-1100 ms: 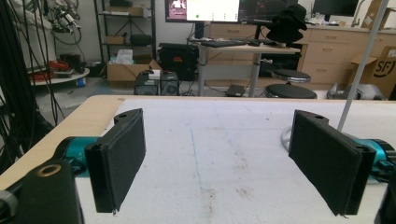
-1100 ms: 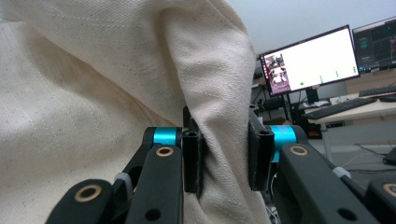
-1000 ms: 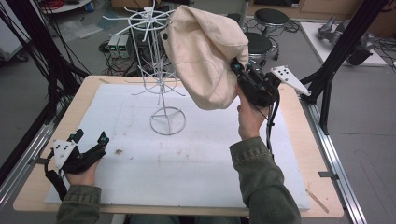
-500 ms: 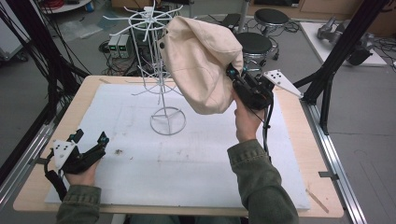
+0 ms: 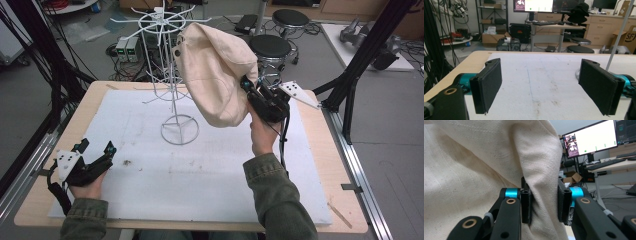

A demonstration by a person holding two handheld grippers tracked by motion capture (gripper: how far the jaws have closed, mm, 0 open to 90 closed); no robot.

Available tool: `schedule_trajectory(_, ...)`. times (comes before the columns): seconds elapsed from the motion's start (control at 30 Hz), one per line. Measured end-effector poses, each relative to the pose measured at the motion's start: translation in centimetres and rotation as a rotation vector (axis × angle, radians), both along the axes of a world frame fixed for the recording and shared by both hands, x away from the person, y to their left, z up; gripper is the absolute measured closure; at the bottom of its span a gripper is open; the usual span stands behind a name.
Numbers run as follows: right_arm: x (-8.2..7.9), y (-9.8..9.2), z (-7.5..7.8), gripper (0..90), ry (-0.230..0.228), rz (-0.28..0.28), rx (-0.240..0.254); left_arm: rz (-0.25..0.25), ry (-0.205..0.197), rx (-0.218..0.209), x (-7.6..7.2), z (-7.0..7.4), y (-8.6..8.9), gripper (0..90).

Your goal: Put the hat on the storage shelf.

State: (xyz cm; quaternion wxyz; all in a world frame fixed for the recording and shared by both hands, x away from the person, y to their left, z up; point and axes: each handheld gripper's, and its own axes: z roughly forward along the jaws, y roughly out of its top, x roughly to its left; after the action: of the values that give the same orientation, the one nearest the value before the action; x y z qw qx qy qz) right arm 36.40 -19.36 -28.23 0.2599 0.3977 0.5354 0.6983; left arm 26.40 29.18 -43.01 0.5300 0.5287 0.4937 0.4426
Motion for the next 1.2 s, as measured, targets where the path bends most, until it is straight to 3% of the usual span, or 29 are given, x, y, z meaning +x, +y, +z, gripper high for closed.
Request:
schedule_trajectory(0.3,0.0,0.9,-1.3,69.2,0.013,-0.005,-0.073,-0.003,-0.001,-0.003,0.1,0.0,0.0,19.2)
schedule_trajectory(0.63,0.5,2.0,-2.2,66.3,0.078,0.038,-0.126,-0.003,-0.001,-0.006,0.0,-0.1,0.0,19.2)
schedule_trajectory(0.77,0.5,2.4,-2.4,63.5,0.074,0.057,-0.147,-0.002,0.0,-0.009,0.0,-0.1,0.0,19.2)
schedule_trajectory(0.8,0.4,2.5,-2.4,60.3,0.072,0.06,-0.152,-0.001,0.001,-0.009,0.0,-0.1,0.0,19.2)
schedule_trajectory(0.87,0.5,2.5,-2.4,43.8,0.078,0.055,-0.143,-0.003,0.001,-0.009,0.0,-0.1,0.0,19.2)
schedule_trajectory(1.0,0.6,2.2,-2.4,33.5,0.098,0.074,-0.151,-0.006,0.0,-0.007,0.0,0.0,-0.1,19.2)
schedule_trajectory(1.2,0.5,2.5,-2.6,12.2,0.116,0.036,-0.179,-0.006,0.001,-0.004,0.0,0.0,-0.1,19.2)
